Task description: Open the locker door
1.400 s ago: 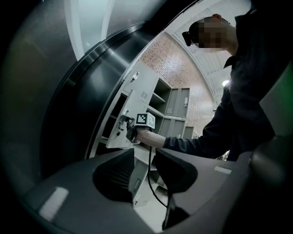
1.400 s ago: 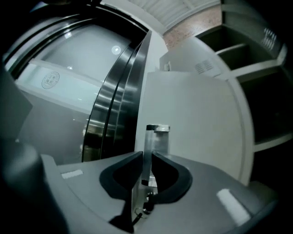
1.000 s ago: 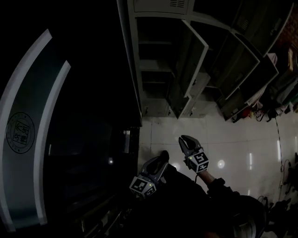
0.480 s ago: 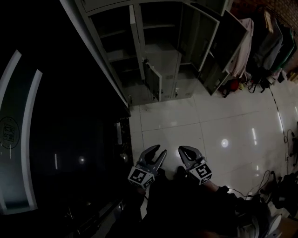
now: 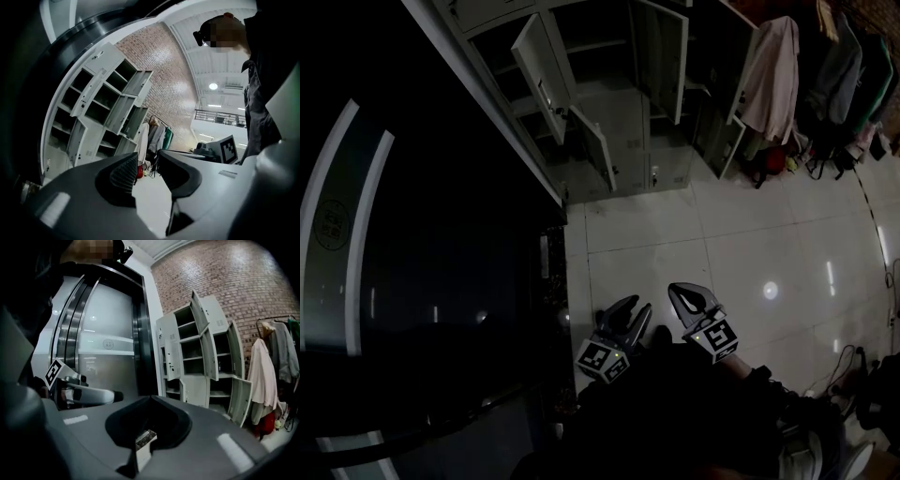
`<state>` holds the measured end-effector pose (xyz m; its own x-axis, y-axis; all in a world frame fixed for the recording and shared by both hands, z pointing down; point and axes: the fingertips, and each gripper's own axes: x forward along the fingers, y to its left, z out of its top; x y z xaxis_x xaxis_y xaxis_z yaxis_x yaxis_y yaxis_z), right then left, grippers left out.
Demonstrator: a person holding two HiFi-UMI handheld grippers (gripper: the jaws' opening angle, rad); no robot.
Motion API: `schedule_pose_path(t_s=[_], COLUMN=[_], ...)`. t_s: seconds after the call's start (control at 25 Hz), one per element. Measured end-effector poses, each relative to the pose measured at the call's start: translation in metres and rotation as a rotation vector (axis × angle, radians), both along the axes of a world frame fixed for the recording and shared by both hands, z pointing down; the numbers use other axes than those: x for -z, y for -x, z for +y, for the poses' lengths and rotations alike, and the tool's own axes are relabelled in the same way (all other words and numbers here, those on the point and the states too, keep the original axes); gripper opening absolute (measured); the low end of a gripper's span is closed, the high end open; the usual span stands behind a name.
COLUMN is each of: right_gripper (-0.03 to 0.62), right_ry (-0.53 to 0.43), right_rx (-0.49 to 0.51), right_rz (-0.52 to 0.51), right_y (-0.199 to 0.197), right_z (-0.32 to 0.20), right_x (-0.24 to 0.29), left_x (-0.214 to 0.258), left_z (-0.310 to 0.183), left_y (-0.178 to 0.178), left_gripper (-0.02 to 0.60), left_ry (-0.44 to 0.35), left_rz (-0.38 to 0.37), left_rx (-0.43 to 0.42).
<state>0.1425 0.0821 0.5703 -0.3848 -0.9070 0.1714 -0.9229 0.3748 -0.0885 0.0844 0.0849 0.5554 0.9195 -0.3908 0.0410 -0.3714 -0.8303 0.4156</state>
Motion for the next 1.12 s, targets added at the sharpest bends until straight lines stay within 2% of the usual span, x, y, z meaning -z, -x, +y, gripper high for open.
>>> schedule_pose_path(t_s=[0.16, 0.32, 0.6, 1.12], right_gripper=[0.000, 0.000, 0.000, 0.000], right_ry=[-0.041, -0.079, -0.115, -0.126], right_rx=[0.006, 0.018, 0.027, 0.023], right_rz=[0.003, -0.002, -0.001, -0.026], right_y=[-0.013, -0.017, -0.026, -0.026], right_z=[0.010, 0.022, 0.040, 0.063], right_x=[0.016, 0.021, 0.035, 0.039], left_x=[0.019, 0.026, 0.026, 0.026], left_z=[0.014, 0.023, 0.039, 0.065], left_y=[-0.021, -0.027, -0.023, -0.027], left_gripper=[0.143, 0.143, 0.143, 0.143], left_ry=[-0.073, -0.102, -0.099, -0.106], left_rz=[-0.007, -0.012, -0.024, -0.026], left_rx=[-0.030, -0.014, 0.017, -0.012])
